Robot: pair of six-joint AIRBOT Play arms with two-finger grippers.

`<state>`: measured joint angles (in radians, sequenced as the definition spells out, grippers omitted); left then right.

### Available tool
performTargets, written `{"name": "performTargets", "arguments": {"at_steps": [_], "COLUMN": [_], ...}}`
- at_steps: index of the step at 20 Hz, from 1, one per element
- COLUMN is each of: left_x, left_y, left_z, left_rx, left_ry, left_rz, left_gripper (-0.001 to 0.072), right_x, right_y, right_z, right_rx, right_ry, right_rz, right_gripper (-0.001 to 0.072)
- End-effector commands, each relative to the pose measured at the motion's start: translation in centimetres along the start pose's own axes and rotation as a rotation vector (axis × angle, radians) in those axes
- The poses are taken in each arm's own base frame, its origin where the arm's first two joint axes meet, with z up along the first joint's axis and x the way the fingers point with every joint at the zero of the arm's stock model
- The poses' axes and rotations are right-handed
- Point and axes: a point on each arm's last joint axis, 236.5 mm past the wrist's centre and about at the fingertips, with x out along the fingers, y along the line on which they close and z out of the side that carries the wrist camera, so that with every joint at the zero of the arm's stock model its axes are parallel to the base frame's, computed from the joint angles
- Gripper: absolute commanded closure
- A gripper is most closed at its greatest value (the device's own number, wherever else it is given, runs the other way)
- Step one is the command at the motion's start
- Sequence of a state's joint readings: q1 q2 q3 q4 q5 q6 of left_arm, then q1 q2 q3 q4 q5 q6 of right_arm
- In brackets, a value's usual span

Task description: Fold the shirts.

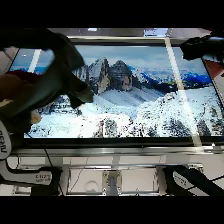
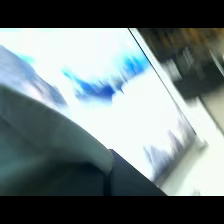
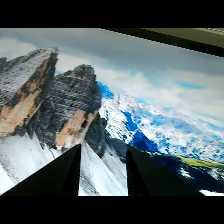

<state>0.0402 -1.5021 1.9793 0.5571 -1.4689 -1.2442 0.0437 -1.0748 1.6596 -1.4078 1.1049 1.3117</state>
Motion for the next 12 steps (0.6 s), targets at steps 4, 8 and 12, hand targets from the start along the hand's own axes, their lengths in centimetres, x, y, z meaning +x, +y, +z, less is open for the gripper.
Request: {"name": "performTargets", "arguments": {"at_steps": [4,8,12], "left_x": [19.4,28.2,31.1], "left_y": [-3.6,-1.7,0.0], "left_z": [-9.8,-12.4,-12.9], "left_rx": [0.142,-0.067,-0.179], "left_ry": [0.241,0.203,0.161], "left_rz": [0.051,0.051,0.025], "left_gripper": [0.0695,0.0695,0.0107], "right_x": [-0.4,2.6,5.5], "right_y": [-1.1,1.5,5.4], "right_z": [-6.0,-13.4,-21.9], "right_rx": [-0.036,0.015,0.086], "right_ry": [0.220,0.408,0.567], "right_rz": [-0.046,0.060,0.202], "right_gripper": [0.0373,0.0373,0.0372]}}
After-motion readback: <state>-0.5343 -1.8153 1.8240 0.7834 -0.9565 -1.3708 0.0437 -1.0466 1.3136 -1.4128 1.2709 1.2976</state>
